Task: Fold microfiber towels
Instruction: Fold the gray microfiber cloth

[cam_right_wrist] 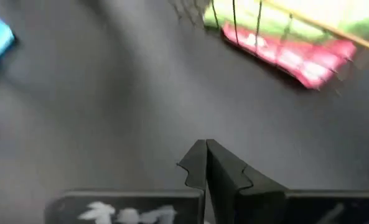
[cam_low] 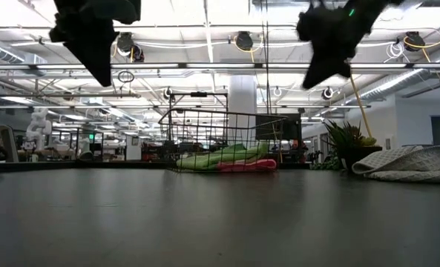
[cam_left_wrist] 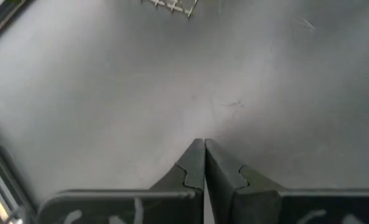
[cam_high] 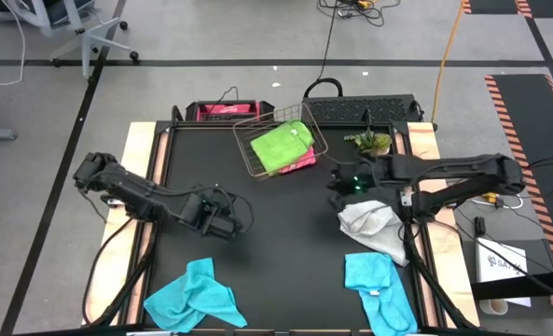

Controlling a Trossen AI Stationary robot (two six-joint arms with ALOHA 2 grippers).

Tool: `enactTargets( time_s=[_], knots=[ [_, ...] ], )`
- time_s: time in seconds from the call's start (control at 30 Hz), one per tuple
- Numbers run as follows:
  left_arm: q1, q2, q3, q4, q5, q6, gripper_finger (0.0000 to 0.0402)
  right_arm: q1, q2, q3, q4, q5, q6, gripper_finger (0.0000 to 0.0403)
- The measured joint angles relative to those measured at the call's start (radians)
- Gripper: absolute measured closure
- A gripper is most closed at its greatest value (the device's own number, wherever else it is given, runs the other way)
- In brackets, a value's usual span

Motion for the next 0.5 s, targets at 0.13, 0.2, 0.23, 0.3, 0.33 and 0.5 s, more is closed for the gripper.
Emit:
enactTargets(
  time_s=[0.13, 0.2, 0.23, 0.3, 0.33, 0.5],
  knots=[
    [0.046, 0.000, 0.000, 0.055, -0.001, 0.102, 0.0384, 0.115, -0.008, 0.142, -0.269, 0.050, 0.097, 0.0403],
    [0.067, 0.000, 0.000, 0.093, 0.000, 0.158, 0.0391, 0.162, -0.008, 0.177, -0.360, 0.072, 0.156, 0.0403],
    [0.076, 0.000, 0.000, 0.117, 0.000, 0.187, 0.0396, 0.183, -0.007, 0.181, -0.392, 0.072, 0.190, 0.0403],
    [0.094, 0.000, 0.000, 0.171, 0.000, 0.242, 0.0398, 0.221, -0.004, 0.176, -0.447, 0.068, 0.268, 0.0403],
    [0.102, 0.000, 0.000, 0.202, 0.000, 0.266, 0.0397, 0.242, -0.004, 0.166, -0.474, 0.064, 0.306, 0.0403],
    [0.138, 0.000, 0.000, 0.357, 0.003, 0.380, 0.0379, 0.332, 0.006, 0.099, -0.560, 0.001, 0.453, 0.0403]
  ],
)
